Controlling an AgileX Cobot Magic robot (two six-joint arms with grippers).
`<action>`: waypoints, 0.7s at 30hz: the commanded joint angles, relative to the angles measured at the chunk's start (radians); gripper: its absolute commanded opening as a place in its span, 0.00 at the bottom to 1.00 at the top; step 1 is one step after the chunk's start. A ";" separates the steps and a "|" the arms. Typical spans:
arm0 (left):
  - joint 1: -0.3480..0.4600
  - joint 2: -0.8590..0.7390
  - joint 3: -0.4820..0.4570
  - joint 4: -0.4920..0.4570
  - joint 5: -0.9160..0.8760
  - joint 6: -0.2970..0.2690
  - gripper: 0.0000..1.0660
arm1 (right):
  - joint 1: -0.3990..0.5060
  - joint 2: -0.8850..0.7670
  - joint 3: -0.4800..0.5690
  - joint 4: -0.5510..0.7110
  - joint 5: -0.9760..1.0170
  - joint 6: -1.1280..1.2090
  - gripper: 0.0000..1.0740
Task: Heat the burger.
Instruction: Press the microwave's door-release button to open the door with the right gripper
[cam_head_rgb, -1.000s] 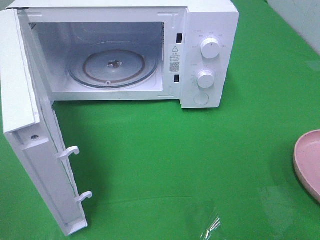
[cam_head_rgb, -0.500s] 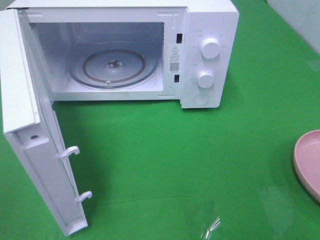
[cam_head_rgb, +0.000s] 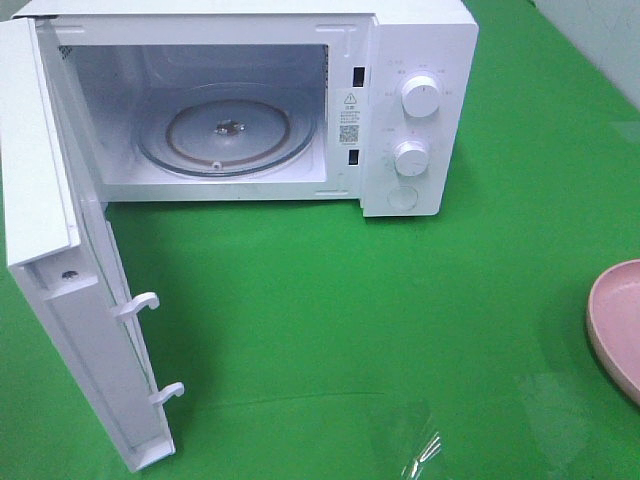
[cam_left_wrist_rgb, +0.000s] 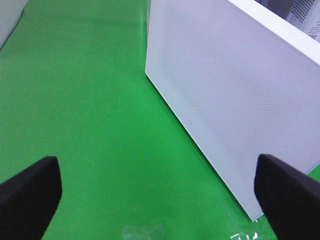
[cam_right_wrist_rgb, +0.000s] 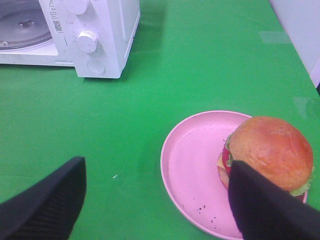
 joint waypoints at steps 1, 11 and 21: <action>0.003 -0.016 0.003 -0.002 -0.006 -0.001 0.90 | -0.007 -0.025 0.002 0.003 -0.009 -0.013 0.71; 0.003 -0.016 0.003 -0.002 -0.006 -0.001 0.90 | -0.007 -0.025 0.002 0.003 -0.009 -0.013 0.71; 0.003 -0.016 0.003 -0.026 -0.008 -0.002 0.91 | -0.007 -0.025 0.002 0.003 -0.009 -0.013 0.71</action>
